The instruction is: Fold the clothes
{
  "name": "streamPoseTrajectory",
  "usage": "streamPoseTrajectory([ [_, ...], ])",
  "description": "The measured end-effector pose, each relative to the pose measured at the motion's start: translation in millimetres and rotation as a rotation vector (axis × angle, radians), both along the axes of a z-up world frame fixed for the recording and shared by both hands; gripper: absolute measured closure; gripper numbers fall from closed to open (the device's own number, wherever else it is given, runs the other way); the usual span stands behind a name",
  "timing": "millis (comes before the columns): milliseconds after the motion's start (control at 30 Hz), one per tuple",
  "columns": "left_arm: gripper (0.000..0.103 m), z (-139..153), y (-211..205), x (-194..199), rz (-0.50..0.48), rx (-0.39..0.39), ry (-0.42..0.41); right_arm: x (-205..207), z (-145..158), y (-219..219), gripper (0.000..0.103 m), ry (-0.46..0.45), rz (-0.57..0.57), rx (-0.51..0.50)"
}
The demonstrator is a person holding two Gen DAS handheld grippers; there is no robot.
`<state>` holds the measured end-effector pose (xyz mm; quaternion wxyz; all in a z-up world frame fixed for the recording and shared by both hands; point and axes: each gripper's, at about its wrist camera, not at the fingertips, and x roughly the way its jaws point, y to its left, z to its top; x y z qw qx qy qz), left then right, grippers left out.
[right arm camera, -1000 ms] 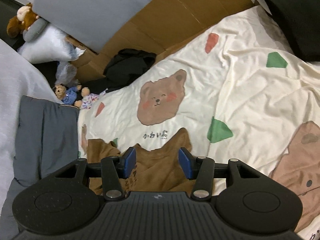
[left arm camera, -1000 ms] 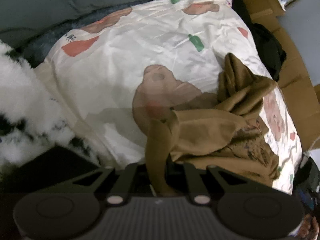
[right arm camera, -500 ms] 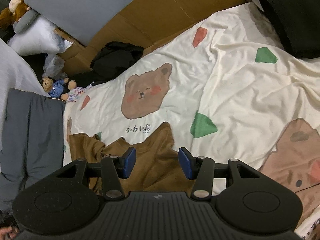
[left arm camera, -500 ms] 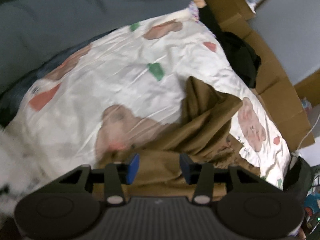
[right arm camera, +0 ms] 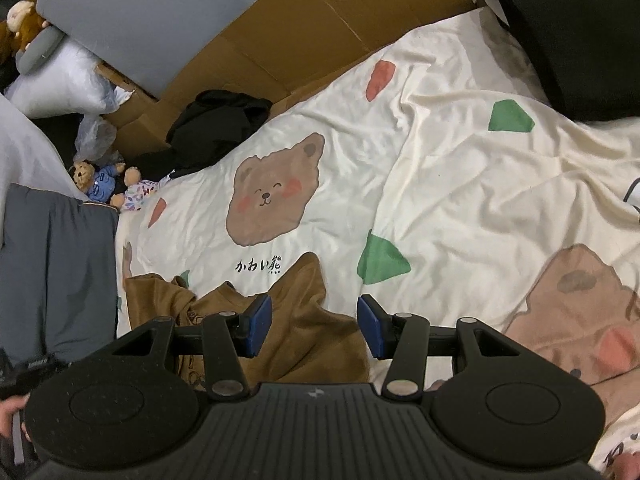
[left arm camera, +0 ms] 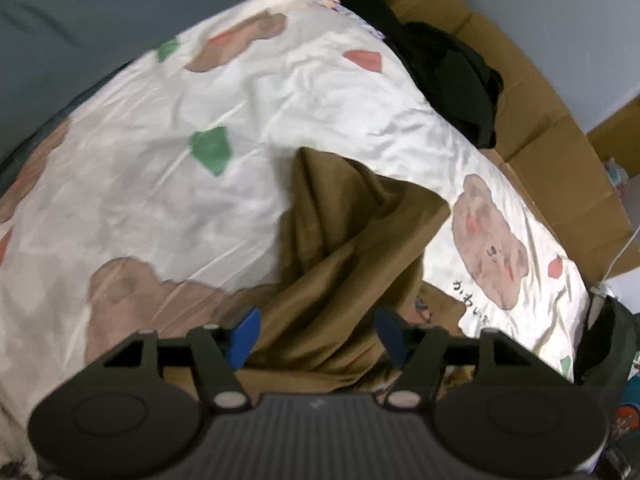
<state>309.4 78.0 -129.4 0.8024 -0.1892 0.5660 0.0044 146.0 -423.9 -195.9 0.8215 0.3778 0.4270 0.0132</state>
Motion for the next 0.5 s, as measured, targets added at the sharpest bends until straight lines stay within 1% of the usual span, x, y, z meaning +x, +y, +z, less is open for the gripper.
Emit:
streamPoseTrajectory([
  [233,0.027,-15,-39,35,-0.061,0.013,0.012,2,-15,-1,0.050,0.032,-0.012,-0.008],
  [367,0.027,-23,-64,53,-0.100,0.014,0.014,2,-23,0,0.050,0.049,-0.012,-0.007],
  [500,0.027,-36,-82,67,-0.112,0.021,0.008,4,-28,3,0.050,0.061,-0.007,-0.009],
])
